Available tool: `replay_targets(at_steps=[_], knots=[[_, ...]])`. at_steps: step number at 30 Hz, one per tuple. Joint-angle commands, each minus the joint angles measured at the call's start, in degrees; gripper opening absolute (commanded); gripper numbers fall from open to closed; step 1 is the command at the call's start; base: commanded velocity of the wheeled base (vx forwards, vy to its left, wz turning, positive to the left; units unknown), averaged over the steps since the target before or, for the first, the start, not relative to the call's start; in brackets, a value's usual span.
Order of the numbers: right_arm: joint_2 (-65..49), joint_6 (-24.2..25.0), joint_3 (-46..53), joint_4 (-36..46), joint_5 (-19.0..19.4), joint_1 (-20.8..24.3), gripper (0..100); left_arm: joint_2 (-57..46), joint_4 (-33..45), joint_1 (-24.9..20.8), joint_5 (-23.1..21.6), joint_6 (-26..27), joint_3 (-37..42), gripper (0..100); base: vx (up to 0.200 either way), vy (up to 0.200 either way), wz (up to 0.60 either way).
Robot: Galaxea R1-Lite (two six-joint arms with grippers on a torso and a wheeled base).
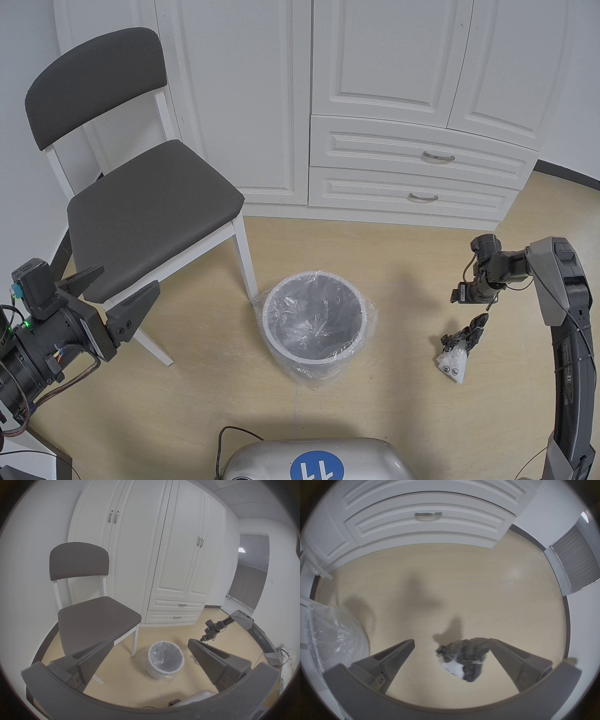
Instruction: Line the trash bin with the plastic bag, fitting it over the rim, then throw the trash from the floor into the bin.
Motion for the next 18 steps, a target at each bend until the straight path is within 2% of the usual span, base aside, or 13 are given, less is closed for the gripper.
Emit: replay_targets(at_steps=[1, 7, 11, 12, 15, 18], knots=[[-0.3, -1.1, 0.5, 0.9, 2.2, -3.8, 100, 1.7, 0.0, 0.0, 0.0, -0.2, 0.1, 100, 0.0, 0.0, 0.0], [3.3, -3.4, -1.5, 1.2, 2.8, -7.2, 100, 2.9, -0.1, 0.0, 0.1, -0.3, 0.2, 100, 0.0, 0.0, 0.0], [5.7, -3.7, -3.4, 4.3, 3.7, -7.7, 100, 2.9, -0.1, 0.0, 0.1, -0.4, 0.3, 100, 0.0, 0.0, 0.0], [7.0, -3.3, -3.4, 6.9, 5.1, -7.6, 100, 2.9, -0.1, 0.0, 0.1, -0.4, 0.3, 100, 0.0, 0.0, 0.0], [7.7, -2.2, -3.4, 7.5, 9.3, -7.6, 100, 2.9, -0.5, 0.3, 0.1, -0.4, 0.2, 100, 0.0, 0.0, 0.0], [7.6, -0.8, -3.4, 7.5, 10.9, -7.4, 100, 2.5, -0.9, 0.5, 0.1, -0.3, 0.2, 100, 0.0, 0.0, 0.0]])
